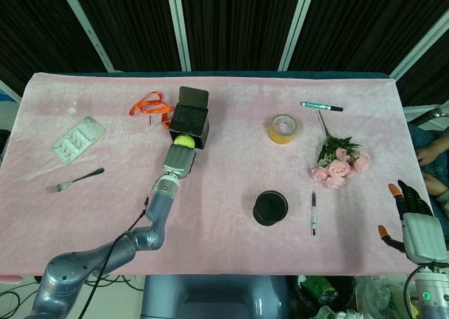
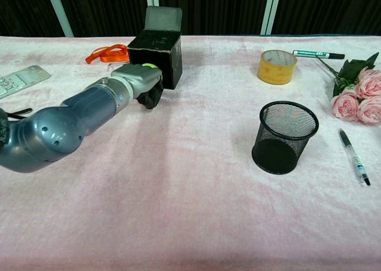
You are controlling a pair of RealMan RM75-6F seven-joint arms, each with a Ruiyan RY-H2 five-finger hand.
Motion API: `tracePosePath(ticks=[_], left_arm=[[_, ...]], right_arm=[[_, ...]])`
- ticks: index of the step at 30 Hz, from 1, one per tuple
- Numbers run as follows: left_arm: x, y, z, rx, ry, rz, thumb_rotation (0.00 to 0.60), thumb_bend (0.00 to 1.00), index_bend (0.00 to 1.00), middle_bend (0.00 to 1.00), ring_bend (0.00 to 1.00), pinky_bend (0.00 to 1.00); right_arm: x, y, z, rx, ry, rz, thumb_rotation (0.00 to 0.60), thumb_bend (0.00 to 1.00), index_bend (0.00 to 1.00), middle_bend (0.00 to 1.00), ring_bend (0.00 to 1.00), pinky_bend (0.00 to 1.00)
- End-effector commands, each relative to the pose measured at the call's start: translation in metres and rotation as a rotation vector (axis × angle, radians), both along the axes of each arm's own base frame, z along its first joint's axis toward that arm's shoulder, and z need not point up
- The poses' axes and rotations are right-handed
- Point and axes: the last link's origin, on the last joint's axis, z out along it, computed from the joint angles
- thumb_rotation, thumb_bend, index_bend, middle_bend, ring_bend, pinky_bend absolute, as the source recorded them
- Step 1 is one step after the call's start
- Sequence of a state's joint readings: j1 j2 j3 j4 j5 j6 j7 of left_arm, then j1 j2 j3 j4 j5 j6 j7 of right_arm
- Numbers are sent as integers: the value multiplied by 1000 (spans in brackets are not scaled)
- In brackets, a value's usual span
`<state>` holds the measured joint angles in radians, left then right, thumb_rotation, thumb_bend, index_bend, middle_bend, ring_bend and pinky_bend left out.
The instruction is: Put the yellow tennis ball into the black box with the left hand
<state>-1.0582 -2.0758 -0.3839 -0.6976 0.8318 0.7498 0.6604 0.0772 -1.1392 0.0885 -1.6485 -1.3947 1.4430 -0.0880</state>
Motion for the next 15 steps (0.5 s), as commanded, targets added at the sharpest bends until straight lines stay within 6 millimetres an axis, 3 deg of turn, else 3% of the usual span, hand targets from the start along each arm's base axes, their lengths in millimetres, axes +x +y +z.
tracePosePath(ticks=[1,15], left_arm=[[16,8,-7,-8,-16,-19,600,795,830,1000,1000,1000],[28,34,-2,42,6,-27,600,795,830,1000,1000,1000]], right_arm=[[0,0,0,-2,-5,-5,600,232,31,0,43,167],[-3,-2,0,-12,-24,-37,600,238,31,0,43,167]])
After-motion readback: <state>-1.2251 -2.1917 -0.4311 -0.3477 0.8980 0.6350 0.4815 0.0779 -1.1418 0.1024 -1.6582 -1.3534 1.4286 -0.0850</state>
